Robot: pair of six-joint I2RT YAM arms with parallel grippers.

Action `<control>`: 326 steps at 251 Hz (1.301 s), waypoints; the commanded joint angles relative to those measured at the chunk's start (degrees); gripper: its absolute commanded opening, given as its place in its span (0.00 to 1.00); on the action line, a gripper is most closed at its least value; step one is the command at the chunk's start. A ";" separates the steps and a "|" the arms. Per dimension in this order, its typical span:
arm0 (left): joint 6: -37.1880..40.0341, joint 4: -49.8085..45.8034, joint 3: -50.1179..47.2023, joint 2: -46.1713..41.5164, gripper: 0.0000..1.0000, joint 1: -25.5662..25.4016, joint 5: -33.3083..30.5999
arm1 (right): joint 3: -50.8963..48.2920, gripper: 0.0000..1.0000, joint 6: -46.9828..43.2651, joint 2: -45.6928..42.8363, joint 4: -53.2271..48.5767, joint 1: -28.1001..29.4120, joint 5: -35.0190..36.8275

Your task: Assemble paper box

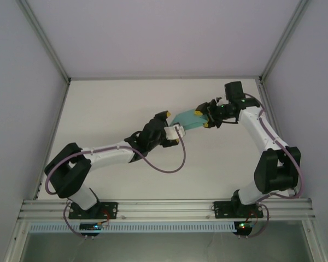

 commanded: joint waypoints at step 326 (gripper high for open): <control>-0.48 -68.39 26.72 5.98 0.30 11.91 22.73 | -15.07 0.99 -53.31 -21.65 24.71 -4.58 15.85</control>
